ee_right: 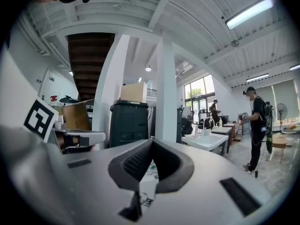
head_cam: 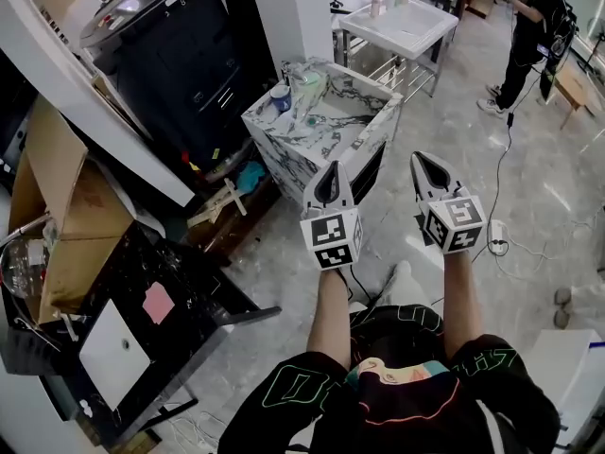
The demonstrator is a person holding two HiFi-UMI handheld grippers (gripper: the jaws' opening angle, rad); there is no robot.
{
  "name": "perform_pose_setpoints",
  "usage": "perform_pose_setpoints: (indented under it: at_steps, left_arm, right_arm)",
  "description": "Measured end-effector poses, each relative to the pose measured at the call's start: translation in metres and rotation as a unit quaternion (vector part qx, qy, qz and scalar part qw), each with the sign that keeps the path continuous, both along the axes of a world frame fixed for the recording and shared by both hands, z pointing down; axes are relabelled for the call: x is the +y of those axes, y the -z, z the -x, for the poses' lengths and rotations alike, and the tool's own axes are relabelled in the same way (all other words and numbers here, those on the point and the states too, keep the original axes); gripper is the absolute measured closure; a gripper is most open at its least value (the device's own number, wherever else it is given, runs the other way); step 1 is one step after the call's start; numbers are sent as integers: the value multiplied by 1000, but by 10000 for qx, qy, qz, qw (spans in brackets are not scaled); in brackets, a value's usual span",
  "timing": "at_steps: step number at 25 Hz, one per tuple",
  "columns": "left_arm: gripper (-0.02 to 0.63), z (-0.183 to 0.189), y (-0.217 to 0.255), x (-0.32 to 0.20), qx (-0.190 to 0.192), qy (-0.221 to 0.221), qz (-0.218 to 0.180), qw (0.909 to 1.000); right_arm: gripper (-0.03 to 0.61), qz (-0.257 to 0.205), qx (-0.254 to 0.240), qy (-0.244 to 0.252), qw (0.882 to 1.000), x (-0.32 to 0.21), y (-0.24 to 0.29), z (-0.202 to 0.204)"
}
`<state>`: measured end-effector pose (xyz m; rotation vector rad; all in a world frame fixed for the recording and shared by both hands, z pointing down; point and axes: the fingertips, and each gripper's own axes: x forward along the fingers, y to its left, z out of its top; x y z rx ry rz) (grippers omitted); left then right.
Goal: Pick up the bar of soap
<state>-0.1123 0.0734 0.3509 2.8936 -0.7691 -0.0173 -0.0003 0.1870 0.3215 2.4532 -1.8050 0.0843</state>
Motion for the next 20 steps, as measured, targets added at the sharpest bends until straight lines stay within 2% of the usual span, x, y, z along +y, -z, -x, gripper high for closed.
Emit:
perform_pose_setpoints:
  at_steps: [8,11,16,20]
  left_arm:
    - [606,-9,21,-15,154,41,-163,9997]
    - [606,-14,22,-17,90,56,-254,9996]
    - [606,-17,11,-46,-113,356,-209,9991]
    - [606,-37,4,-65,-196,444,-194,9986]
  right_arm:
    - [574,-218,149,35,9996,-7,24,-14]
    - [574,-322,6,34,9995,-13,24,-26]
    - [574,-351,-164,304,9988,-45,12,-36]
    - [574,-359,-230,448,9981,-68,3,-58]
